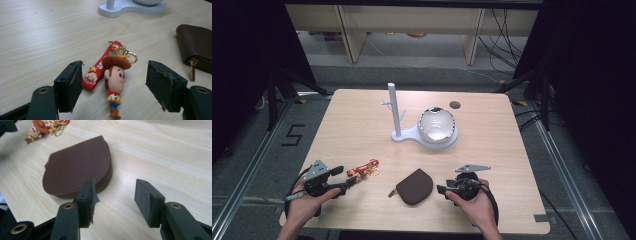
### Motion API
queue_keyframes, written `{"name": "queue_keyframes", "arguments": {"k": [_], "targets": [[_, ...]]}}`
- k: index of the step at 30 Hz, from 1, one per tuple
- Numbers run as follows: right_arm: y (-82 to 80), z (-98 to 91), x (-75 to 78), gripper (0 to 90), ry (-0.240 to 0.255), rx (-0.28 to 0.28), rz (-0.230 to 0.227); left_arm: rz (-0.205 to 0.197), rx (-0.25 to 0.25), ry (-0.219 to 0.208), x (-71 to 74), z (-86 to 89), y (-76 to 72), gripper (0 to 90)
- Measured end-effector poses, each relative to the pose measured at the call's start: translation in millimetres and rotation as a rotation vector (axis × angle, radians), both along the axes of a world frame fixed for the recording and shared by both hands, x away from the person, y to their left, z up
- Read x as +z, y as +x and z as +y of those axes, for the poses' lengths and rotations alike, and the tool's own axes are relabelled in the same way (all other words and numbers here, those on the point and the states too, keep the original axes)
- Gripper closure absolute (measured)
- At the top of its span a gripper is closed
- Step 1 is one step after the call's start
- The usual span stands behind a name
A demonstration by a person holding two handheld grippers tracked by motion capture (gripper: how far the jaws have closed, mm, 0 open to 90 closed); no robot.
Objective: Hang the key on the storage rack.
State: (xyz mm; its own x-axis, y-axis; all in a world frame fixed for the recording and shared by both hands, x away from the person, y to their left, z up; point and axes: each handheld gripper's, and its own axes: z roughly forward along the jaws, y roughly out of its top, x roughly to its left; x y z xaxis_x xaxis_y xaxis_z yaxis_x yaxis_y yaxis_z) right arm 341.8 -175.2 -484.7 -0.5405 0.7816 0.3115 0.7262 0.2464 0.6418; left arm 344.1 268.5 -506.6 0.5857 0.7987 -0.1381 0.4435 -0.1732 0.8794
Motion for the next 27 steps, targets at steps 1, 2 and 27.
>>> {"name": "queue_keyframes", "arguments": {"k": [1, 2, 27], "targets": [[1.5, 2.3, -1.0, 52.6, 0.013, -0.01, -0.022, -0.003, -0.005, 0.004, 0.6, -1.5, -0.1, 29.1], [2.0, 2.8, 2.5, 52.4, -0.02, -0.001, 0.014, -0.003, -0.007, 0.01, 1.0, -3.1, -0.6, 29.1], [55.8, 54.1, 17.9, 46.0, -0.175, 0.149, 0.184, 0.021, -0.024, 0.008, -4.9, -10.3, -2.6, 29.9]]}}
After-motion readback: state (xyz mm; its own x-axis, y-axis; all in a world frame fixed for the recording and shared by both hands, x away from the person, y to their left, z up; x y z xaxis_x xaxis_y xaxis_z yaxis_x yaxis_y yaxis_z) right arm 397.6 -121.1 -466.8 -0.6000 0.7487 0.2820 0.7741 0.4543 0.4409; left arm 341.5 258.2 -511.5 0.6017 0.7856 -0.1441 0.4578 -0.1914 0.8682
